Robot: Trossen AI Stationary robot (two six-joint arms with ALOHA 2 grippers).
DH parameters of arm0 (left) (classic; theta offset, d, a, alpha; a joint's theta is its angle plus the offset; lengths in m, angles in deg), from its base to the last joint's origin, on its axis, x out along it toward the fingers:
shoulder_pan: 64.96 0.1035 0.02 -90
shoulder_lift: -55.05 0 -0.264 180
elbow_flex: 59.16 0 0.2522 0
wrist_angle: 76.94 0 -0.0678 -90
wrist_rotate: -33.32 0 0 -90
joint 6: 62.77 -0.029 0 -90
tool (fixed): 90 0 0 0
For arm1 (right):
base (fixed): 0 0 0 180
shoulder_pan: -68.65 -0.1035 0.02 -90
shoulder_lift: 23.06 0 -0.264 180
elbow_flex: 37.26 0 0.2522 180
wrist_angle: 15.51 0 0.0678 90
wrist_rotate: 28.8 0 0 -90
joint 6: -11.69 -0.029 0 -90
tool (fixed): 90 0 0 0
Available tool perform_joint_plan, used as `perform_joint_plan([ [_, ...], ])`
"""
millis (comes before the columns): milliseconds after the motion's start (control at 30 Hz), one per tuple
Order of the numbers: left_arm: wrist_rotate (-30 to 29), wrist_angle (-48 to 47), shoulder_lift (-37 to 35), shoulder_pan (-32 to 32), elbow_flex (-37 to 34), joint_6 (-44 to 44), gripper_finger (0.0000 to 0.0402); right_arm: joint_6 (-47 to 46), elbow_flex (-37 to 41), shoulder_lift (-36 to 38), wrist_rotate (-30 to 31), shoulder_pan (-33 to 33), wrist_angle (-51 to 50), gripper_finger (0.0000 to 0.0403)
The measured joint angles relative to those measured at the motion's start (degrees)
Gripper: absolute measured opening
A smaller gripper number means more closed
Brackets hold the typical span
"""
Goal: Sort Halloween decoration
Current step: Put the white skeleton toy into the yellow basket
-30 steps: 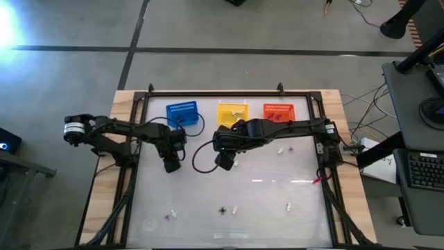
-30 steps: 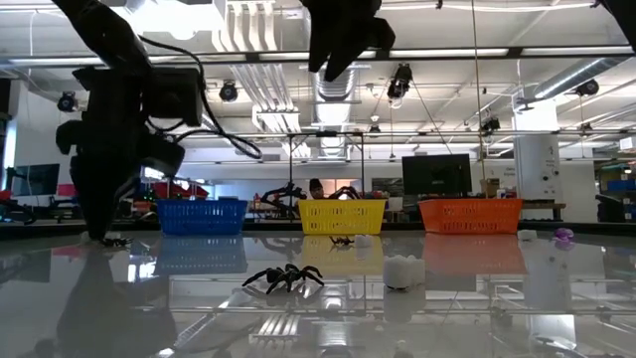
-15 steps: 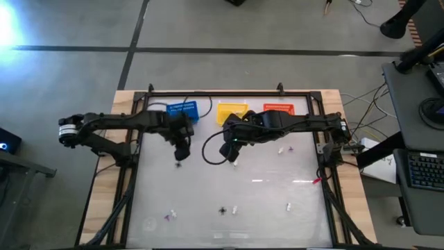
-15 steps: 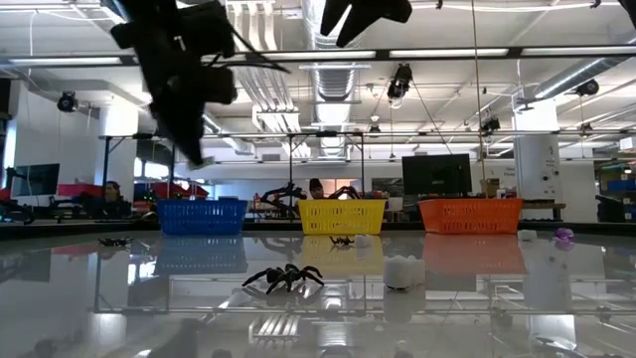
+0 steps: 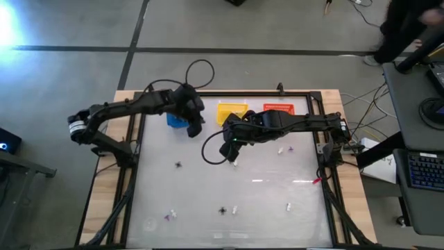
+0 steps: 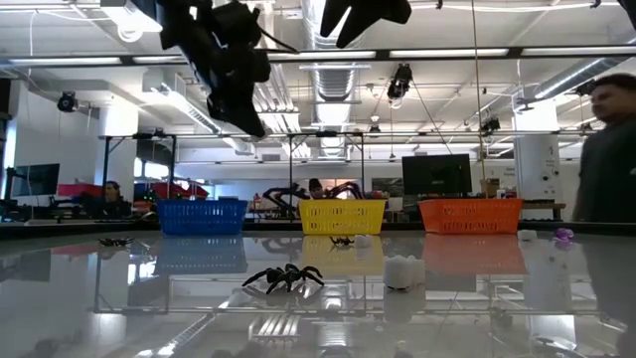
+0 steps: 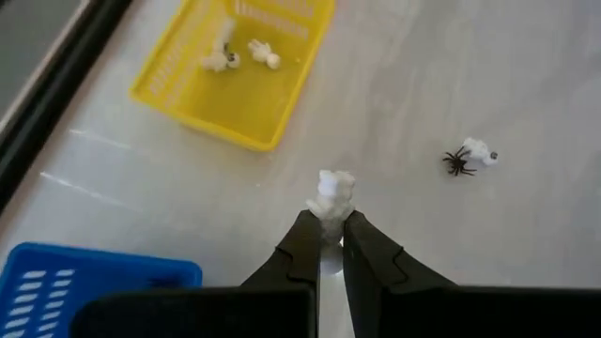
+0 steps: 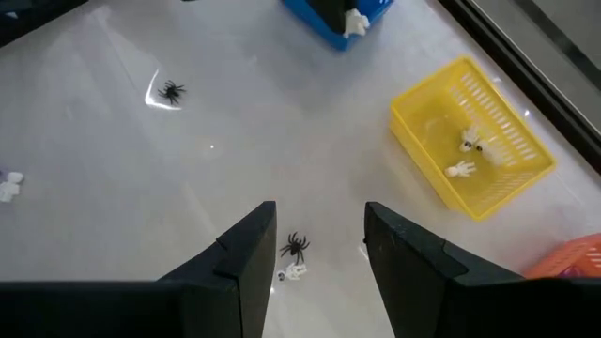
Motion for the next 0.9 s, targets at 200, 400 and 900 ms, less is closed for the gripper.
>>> perform_joint_plan([
  [200, 3.80, 1.59, 4.63, 2.73, 0.09, -4.15, 0.0001, 0.01, 0.00, 0.00, 0.02, 0.51, 0.29, 0.0155],
  [400, 7.09, 6.17, 10.41, 5.13, 1.45, -7.46, 0.0001, -0.18, 0.00, 0.00, 0.11, 2.07, 0.77, 0.0155],
  [900, 13.31, -3.84, 24.30, 9.86, 19.66, -19.22, 0.0001, -3.66, 0.00, 0.00, -0.05, 4.85, 0.72, 0.0155],
])
